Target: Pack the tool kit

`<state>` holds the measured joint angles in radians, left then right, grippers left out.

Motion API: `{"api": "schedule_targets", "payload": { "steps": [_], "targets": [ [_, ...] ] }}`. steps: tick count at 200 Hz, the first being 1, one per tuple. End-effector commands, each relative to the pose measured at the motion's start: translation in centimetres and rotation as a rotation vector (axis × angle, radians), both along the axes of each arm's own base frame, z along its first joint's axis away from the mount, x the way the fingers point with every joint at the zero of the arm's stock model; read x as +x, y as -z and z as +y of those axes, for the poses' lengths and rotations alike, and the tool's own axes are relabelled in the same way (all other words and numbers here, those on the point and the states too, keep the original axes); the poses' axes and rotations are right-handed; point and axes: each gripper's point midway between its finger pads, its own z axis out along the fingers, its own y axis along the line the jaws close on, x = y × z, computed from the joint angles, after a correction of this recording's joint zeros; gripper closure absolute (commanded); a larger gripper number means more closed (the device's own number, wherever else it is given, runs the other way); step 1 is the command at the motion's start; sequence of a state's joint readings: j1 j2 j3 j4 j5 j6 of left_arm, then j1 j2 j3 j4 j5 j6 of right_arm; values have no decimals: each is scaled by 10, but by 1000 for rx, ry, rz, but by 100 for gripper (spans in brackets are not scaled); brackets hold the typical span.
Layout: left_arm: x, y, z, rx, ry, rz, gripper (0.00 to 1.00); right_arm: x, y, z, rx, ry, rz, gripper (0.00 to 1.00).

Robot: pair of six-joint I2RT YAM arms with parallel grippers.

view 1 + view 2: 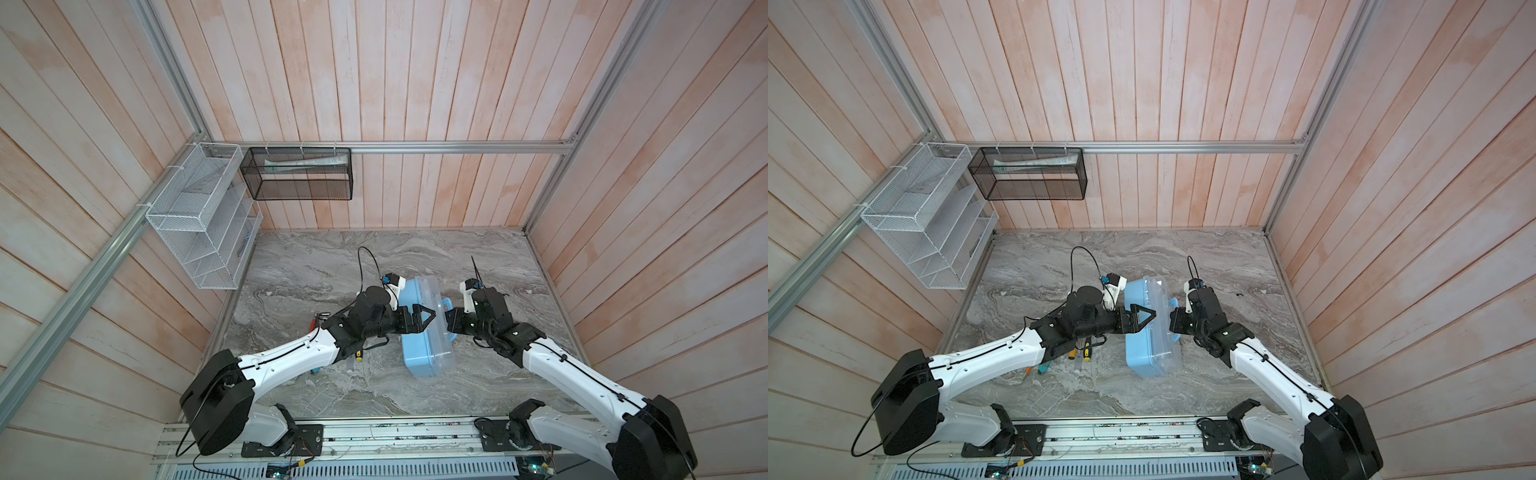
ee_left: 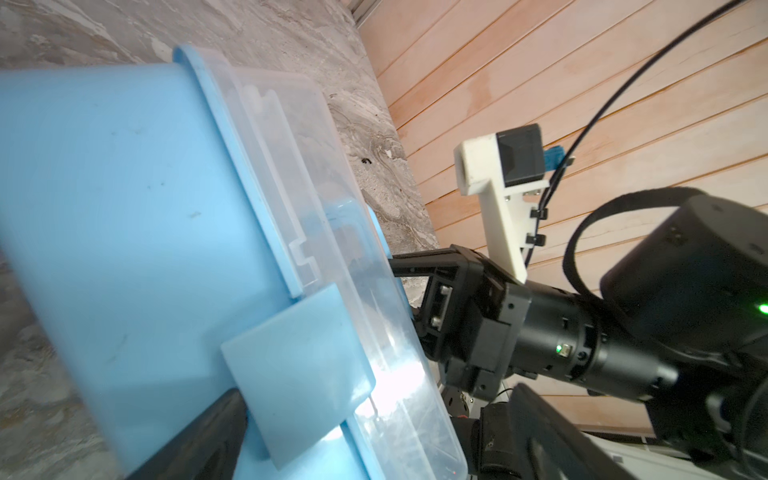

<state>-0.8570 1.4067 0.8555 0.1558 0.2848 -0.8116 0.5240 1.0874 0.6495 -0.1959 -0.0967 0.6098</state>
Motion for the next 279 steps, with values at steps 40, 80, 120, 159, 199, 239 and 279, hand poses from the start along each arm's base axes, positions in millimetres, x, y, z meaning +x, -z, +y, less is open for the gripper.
{"api": "schedule_targets", "payload": {
  "steps": [40, 80, 120, 159, 199, 239, 279],
  "targets": [
    [-29, -15, -19, -150, 163, -76, 0, 3, -38, 25, 132, -55, -122, 100],
    [-32, -21, -25, -175, 200, -101, 0, 4, -35, 24, 126, -48, -112, 100],
    [-33, -37, -25, -199, 216, -158, 0, 5, -34, 21, 110, -31, -112, 100],
    [-37, -46, -29, -243, 250, -174, 0, 5, -30, 19, 96, -22, -102, 100],
    [-40, -62, -32, -292, 277, -190, 0, 6, -25, 16, 77, -7, -93, 100],
    [-44, -73, -32, -312, 295, -215, 0, 7, -18, 7, 33, 26, -77, 100],
    [-48, -88, -30, -349, 310, -241, 0, 8, -10, 1, -13, 48, -57, 100]
  ]
}}
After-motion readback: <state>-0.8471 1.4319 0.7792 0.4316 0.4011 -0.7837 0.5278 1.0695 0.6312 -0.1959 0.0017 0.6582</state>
